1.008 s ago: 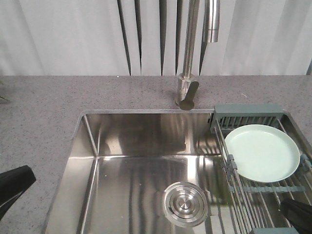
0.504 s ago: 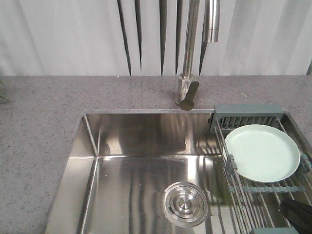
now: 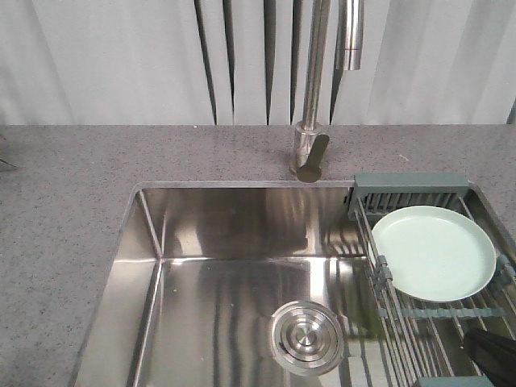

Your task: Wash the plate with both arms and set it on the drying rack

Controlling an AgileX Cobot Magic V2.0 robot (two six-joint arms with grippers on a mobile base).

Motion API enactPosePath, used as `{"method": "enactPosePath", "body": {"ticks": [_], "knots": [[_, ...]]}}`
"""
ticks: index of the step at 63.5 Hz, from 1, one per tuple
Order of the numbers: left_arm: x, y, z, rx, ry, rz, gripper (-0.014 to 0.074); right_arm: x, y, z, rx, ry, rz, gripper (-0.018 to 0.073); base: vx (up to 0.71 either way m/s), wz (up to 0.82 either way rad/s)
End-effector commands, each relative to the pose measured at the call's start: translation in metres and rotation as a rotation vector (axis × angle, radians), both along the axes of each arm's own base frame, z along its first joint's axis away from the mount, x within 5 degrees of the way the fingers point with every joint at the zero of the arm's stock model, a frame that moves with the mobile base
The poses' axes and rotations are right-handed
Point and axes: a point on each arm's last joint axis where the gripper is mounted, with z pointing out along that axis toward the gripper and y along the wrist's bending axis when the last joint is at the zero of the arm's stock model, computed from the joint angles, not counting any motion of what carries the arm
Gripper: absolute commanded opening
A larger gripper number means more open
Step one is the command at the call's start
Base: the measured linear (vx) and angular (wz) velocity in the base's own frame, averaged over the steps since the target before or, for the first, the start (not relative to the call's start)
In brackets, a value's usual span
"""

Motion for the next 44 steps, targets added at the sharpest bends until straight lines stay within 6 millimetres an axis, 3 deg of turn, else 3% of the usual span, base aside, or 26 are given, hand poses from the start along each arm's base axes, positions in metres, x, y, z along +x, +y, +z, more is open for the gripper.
{"method": "enactPosePath", "body": {"ticks": [1, 9, 18, 34, 44], "knots": [[0.0005, 0.0040, 0.0099, 0.007, -0.028, 0.050, -0.0006, 0.0025, -0.0009, 0.0122, 0.033, -0.055, -0.025, -0.0004, 0.00, 0.00], [0.0003, 0.0053, 0.0095, -0.140, -0.033, 0.076, -0.0006, 0.0025, -0.0009, 0.0123, 0.034, -0.055, -0.025, -0.0004, 0.00, 0.00], [0.0004, 0.0029, 0.0096, -0.434, -0.041, 0.060, -0.0006, 0.0025, -0.0009, 0.0123, 0.034, -0.055, -0.025, -0.0004, 0.00, 0.00], [0.0006, -0.0023, 0.0070, -0.638, -0.004, 0.020, -0.0006, 0.0025, -0.0009, 0.0123, 0.034, -0.055, -0.025, -0.0004, 0.00, 0.00], [0.0004, -0.0032, 0.0085, -0.948, 0.006, 0.032, -0.0006, 0.0025, -0.0009, 0.0123, 0.034, -0.055, -0.025, -0.0004, 0.00, 0.00]]}}
